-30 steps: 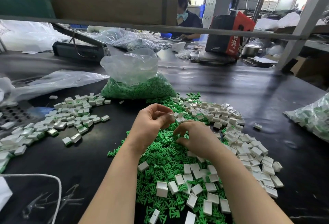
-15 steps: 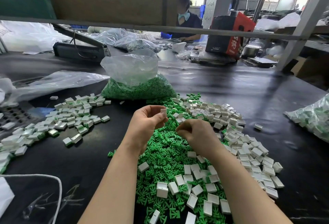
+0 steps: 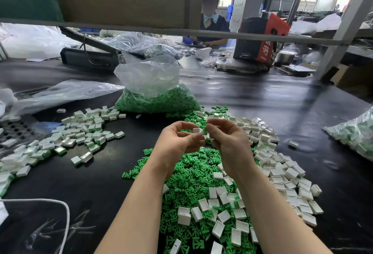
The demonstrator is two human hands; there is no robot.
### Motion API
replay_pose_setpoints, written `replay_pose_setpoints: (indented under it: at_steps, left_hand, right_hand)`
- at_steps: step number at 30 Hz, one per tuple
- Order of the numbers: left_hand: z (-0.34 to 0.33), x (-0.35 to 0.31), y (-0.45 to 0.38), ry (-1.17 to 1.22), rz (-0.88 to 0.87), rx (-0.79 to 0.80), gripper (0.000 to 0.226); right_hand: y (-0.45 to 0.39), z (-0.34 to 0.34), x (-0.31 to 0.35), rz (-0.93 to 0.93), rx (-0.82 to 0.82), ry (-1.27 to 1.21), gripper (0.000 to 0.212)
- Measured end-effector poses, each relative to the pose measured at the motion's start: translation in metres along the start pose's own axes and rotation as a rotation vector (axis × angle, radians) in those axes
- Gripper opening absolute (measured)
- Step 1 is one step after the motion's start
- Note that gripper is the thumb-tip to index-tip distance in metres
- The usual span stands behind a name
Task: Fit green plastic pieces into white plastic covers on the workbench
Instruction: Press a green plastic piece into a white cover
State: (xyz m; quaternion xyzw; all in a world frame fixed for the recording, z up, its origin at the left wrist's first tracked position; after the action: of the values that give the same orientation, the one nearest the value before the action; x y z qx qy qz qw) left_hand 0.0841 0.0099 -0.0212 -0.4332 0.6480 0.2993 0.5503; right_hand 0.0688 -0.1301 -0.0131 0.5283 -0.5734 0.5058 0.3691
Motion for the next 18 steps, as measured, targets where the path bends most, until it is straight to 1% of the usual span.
replay_pose_setpoints:
  at_steps: [4,8,13,16,18]
  left_hand:
    - [-0.001,-0.002,0.0,-0.018,-0.029,-0.012,0.02]
    - [0.002,-0.004,0.0,-0.03,-0.035,-0.034,0.018]
    - [0.008,-0.004,0.002,-0.045,-0.038,-0.06,0.017]
    - [0.009,-0.005,0.003,-0.066,-0.04,-0.07,0.016]
    - [0.008,-0.006,0.004,-0.069,-0.045,-0.072,0.018]
  right_hand:
    - [0.001,-0.003,0.001,0.023,-0.012,0.071,0.008]
    - [0.002,-0.005,0.004,0.048,0.036,0.168,0.011]
    - [0.0,-0.005,0.012,0.052,0.156,0.462,0.018]
    - [0.001,-0.002,0.013,0.052,0.144,0.543,0.014]
    - [0.002,-0.001,0.014,0.067,0.122,0.537,0.011]
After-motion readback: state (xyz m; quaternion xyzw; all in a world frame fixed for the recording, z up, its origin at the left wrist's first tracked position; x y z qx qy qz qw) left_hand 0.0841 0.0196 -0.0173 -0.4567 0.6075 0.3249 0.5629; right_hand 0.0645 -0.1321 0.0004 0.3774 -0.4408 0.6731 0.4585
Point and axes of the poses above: each hand's wrist, its own y-axis away from the middle knuckle, its own z-axis out of the back of the hand, x = y × z, the point moved 6 cm from there along -y, towards the middle knuckle, and after that the axes turned 15 degrees about x, right-handed, at the moved point
